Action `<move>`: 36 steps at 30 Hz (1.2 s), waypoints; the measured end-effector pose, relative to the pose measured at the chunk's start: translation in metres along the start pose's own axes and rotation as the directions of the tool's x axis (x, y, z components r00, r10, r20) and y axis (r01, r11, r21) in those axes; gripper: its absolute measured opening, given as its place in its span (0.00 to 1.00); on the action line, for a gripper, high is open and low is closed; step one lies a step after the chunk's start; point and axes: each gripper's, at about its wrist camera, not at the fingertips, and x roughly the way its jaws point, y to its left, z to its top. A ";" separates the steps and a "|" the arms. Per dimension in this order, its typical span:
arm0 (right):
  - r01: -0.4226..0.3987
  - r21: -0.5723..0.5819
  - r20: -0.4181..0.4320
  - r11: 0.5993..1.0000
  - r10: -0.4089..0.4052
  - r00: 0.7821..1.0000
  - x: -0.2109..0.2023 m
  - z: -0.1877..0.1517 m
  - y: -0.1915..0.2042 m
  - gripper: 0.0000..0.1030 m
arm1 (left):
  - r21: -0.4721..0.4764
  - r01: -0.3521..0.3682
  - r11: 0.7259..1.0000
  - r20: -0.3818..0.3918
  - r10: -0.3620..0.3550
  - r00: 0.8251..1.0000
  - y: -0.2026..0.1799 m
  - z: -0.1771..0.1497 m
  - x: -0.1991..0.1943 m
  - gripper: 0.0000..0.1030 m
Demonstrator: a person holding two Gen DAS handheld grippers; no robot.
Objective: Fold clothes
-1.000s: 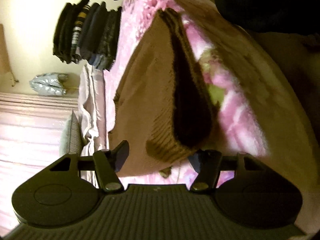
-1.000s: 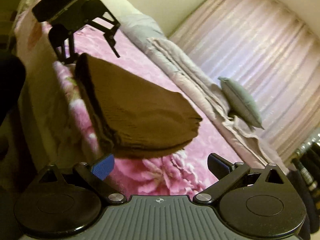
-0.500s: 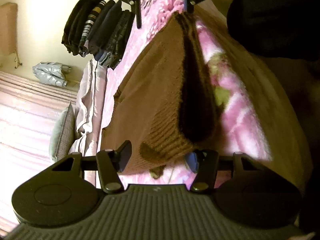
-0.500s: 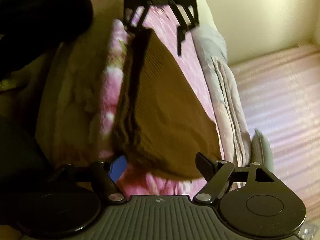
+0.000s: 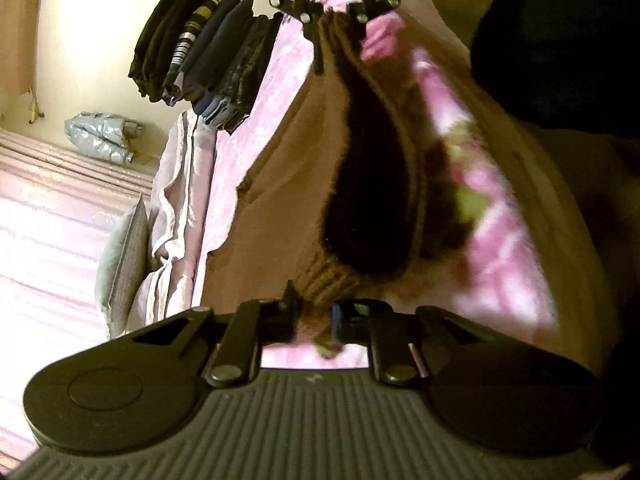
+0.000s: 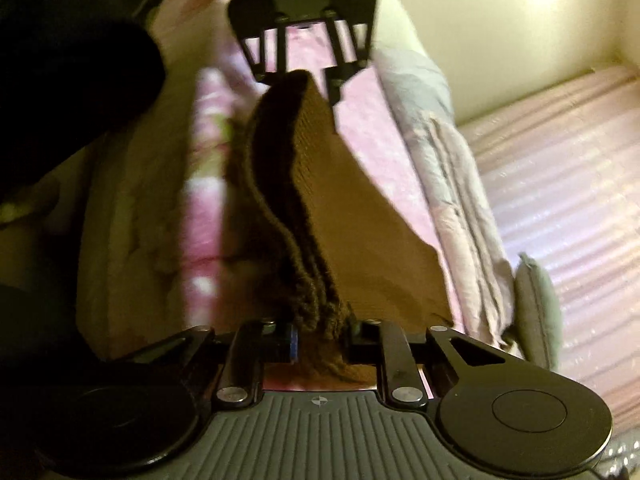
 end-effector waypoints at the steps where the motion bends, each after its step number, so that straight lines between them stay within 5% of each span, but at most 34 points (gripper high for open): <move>1: 0.008 0.009 -0.001 1.000 -0.008 1.000 -0.005 0.002 -0.006 0.15 | -0.007 0.000 1.000 -0.003 0.000 1.000 0.006 0.004 -0.004 0.10; 7: -0.001 0.080 0.022 0.997 -0.001 1.000 -0.065 0.018 -0.008 0.15 | -0.017 0.023 1.000 0.017 -0.023 1.000 0.016 0.036 -0.054 0.10; 15: -0.073 0.150 0.046 0.986 0.067 0.997 -0.140 0.032 0.033 0.15 | -0.184 0.134 0.974 0.062 -0.125 0.990 -0.017 0.077 -0.120 0.10; 21: -0.039 0.168 0.073 0.985 0.027 0.997 -0.163 0.045 0.022 0.15 | -0.321 0.068 0.945 0.044 -0.057 0.997 -0.001 0.089 -0.142 0.10; 30: 0.098 0.310 0.096 0.946 -0.133 0.986 -0.114 0.054 -0.103 0.15 | -0.619 -0.040 0.784 -0.032 0.026 0.999 0.114 0.055 -0.104 0.10; 36: 0.059 0.408 0.046 0.911 -0.085 0.995 -0.024 0.034 -0.171 0.15 | -0.816 -0.020 0.577 -0.068 -0.062 0.996 0.167 0.000 -0.025 0.10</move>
